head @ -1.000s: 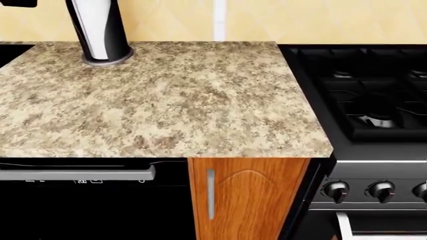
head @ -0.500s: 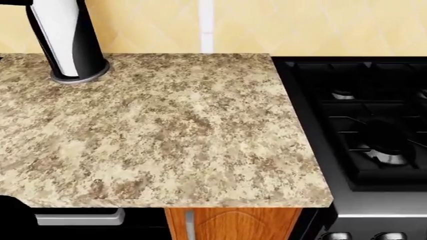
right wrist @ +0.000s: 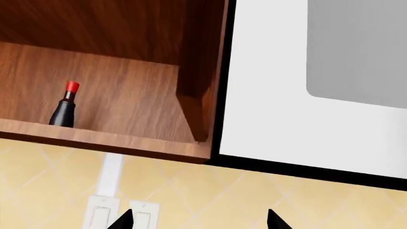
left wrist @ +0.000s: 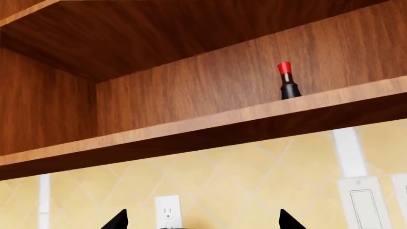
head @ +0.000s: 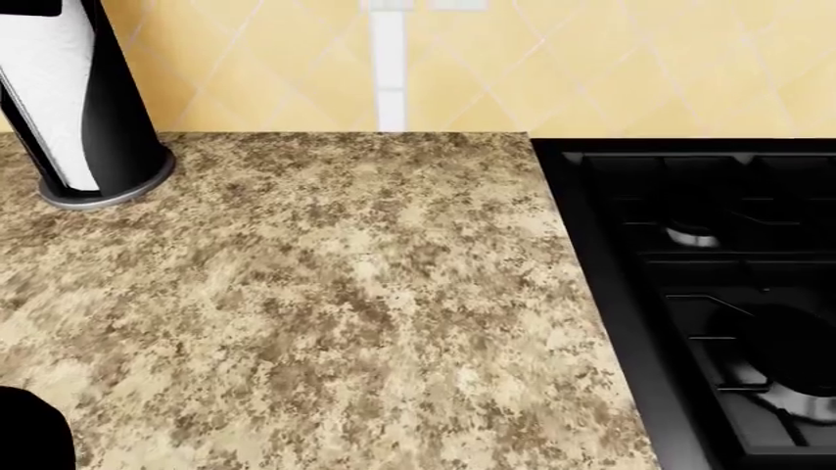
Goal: Pick and place the shaker into the drawer. Then close the cabinet.
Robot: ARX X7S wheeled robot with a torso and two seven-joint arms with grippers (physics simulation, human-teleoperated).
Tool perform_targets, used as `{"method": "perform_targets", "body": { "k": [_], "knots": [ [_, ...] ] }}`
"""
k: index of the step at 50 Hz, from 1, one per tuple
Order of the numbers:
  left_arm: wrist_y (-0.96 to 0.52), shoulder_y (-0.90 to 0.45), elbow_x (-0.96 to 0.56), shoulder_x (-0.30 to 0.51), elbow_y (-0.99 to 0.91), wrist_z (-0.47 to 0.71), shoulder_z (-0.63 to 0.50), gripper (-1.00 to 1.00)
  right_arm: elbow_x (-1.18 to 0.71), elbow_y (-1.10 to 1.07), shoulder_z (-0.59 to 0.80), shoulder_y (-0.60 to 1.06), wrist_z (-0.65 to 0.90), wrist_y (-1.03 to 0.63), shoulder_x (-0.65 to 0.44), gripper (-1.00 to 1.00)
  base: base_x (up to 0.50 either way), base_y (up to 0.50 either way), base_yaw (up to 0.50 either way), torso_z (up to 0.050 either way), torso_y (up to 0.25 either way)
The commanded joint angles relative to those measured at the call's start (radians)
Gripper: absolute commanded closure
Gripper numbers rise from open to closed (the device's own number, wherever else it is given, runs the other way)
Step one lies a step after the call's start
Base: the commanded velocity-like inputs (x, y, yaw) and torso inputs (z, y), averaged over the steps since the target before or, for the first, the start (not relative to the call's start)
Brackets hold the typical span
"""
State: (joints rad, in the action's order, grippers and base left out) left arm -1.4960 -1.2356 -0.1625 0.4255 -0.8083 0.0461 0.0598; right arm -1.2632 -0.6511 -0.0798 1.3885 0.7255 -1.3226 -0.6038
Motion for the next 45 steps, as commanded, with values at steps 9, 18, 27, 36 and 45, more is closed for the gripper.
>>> {"method": "perform_targets", "body": {
  "k": [9,18,27,36,45],
  "knots": [
    [0.034,0.015,-0.063,0.014,-0.012,-0.023,0.061,-1.00,-0.020,-0.025,0.004,0.018,0.013,0.009,-0.020,-1.00,0.16,0.00,0.00,0.000,0.000],
    [0.031,0.010,-0.066,0.017,-0.010,-0.021,0.063,-1.00,0.008,-0.040,0.037,0.154,-0.049,0.033,-0.044,-1.00,0.00,0.00,0.00,0.000,0.001],
    [0.029,0.005,-0.070,0.022,-0.007,-0.021,0.066,-1.00,0.050,0.040,0.094,0.351,-0.105,0.018,-0.076,-1.00,0.00,0.00,0.00,0.000,0.000],
    [0.023,0.001,-0.075,0.029,-0.007,-0.023,0.076,-1.00,0.067,0.024,0.071,0.341,-0.065,0.006,-0.128,-1.00,0.00,0.00,0.00,0.002,0.004],
    [0.020,0.002,-0.079,0.032,-0.008,-0.020,0.077,-1.00,-0.058,-0.018,-0.019,0.236,0.011,-0.016,-0.134,-1.00,0.00,0.00,0.00,0.000,0.001]
  ]
}}
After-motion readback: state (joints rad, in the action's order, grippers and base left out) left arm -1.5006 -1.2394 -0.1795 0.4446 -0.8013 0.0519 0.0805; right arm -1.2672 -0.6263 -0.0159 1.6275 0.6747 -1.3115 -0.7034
